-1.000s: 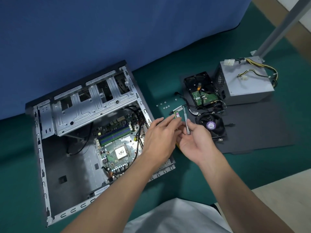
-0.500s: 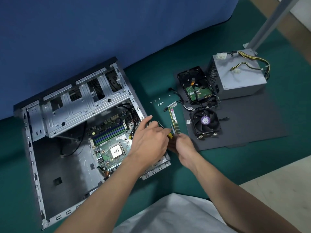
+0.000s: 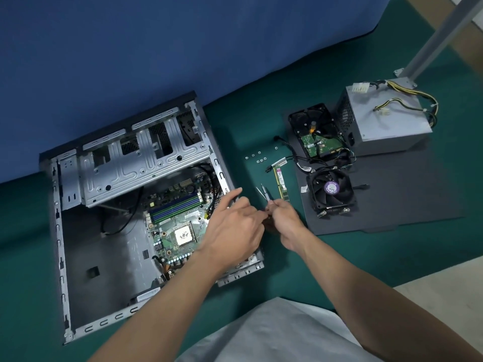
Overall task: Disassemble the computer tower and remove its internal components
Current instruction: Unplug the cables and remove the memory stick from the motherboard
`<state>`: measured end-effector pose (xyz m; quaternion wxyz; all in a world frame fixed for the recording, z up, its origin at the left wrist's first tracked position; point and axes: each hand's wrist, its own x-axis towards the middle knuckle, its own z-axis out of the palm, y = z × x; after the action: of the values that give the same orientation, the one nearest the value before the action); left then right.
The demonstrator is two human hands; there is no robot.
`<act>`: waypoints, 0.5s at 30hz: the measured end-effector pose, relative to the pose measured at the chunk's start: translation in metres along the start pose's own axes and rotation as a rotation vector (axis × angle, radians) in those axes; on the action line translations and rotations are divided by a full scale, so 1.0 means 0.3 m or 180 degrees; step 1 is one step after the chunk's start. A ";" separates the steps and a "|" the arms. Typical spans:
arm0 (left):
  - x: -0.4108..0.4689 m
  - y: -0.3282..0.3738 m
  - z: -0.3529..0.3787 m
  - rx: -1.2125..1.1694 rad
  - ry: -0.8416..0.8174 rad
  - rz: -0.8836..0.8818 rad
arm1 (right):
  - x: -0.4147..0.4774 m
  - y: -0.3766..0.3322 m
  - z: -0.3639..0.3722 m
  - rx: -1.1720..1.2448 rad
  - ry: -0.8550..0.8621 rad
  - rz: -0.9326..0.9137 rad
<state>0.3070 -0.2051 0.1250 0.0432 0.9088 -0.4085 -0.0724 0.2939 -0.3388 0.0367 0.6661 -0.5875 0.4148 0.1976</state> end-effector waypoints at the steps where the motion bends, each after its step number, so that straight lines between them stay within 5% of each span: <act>1: -0.003 0.000 0.002 -0.0076 0.0004 -0.0012 | -0.005 -0.010 -0.007 0.0052 -0.0034 0.0014; 6: -0.060 0.010 0.006 -0.0580 0.0327 -0.0180 | -0.073 -0.108 -0.041 0.0325 -0.0020 -0.0277; 15: -0.288 -0.098 0.022 -0.0798 0.0229 -0.1113 | -0.214 -0.335 0.074 -0.0438 -0.0262 -0.1774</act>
<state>0.2709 -0.1210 0.1226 0.1572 0.9554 -0.2308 -0.0966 0.3394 -0.3265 0.1485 0.6695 -0.7142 0.1956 0.0583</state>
